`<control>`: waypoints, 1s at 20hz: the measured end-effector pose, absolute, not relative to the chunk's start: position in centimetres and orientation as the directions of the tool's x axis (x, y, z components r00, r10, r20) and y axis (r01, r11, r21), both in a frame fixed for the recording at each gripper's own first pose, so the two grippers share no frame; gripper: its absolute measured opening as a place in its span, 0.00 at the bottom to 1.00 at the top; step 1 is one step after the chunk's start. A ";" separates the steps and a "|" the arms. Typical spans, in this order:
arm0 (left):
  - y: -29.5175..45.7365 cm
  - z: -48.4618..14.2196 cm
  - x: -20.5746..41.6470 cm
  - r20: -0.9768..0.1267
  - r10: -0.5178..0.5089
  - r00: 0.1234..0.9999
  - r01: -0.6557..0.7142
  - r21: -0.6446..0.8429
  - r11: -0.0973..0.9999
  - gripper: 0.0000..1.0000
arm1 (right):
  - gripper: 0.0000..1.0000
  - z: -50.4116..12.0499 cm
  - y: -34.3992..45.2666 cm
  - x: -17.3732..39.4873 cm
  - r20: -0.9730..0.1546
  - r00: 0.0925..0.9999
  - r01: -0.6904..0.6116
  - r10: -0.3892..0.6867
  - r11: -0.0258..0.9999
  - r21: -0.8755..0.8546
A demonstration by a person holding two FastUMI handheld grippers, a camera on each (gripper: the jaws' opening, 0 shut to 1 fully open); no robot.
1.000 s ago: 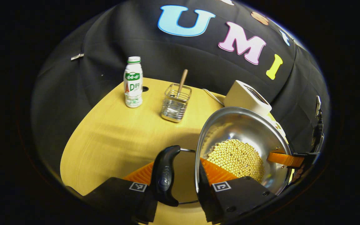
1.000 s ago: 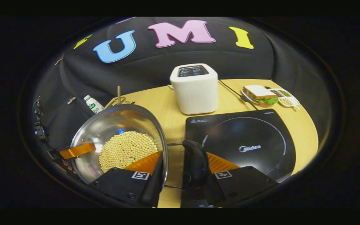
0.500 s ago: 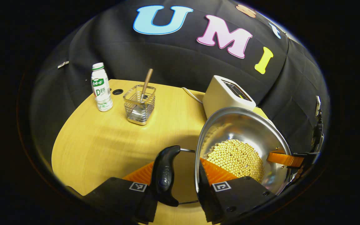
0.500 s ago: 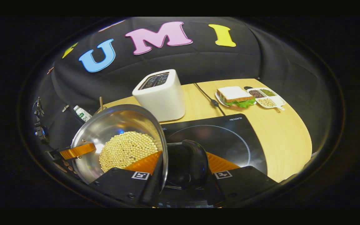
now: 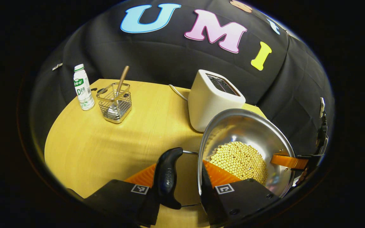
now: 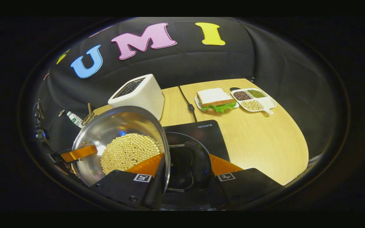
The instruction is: First push the handle of the pot to place it horizontally, then grasp the pot with both hands and set it on the induction cooktop.
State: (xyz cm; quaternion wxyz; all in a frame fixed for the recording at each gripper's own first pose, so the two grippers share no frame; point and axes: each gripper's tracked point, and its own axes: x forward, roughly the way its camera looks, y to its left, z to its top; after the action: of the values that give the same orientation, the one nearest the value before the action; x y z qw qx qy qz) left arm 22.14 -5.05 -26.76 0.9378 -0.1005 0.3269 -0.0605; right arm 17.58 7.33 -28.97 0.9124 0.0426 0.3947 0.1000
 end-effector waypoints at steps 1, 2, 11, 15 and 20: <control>-5.7 -26.9 22.2 -0.601 -0.179 0.779 0.047 -0.229 0.972 0.61 | 0.60 -29.0 6.8 17.7 -0.712 0.668 -0.149 0.216 0.976 0.156; -6.3 -27.1 22.4 -0.600 -0.179 0.780 0.047 -0.230 0.972 0.61 | 0.60 -29.2 6.2 17.9 -0.713 0.667 -0.148 0.215 0.977 0.155; -10.5 -28.6 23.3 -0.598 -0.183 0.780 0.051 -0.231 0.972 0.61 | 0.60 -30.6 2.0 19.3 -0.728 0.653 -0.131 0.207 0.978 0.161; -11.1 -28.9 23.5 -0.595 -0.181 0.783 0.043 -0.239 0.970 0.61 | 0.60 -30.6 1.4 19.9 -0.725 0.656 -0.138 0.210 0.978 0.158; -11.4 -29.5 23.9 -0.587 -0.182 0.788 0.040 -0.247 0.968 0.61 | 0.59 -31.0 1.1 20.3 -0.723 0.655 -0.130 0.219 0.976 0.177</control>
State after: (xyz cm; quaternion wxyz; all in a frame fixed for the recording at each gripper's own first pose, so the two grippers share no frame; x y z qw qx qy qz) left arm 23.91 -11.40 -29.52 0.9390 -0.1115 0.3198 -0.0591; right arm 20.27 1.14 -30.99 0.9080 0.0550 0.4042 0.0959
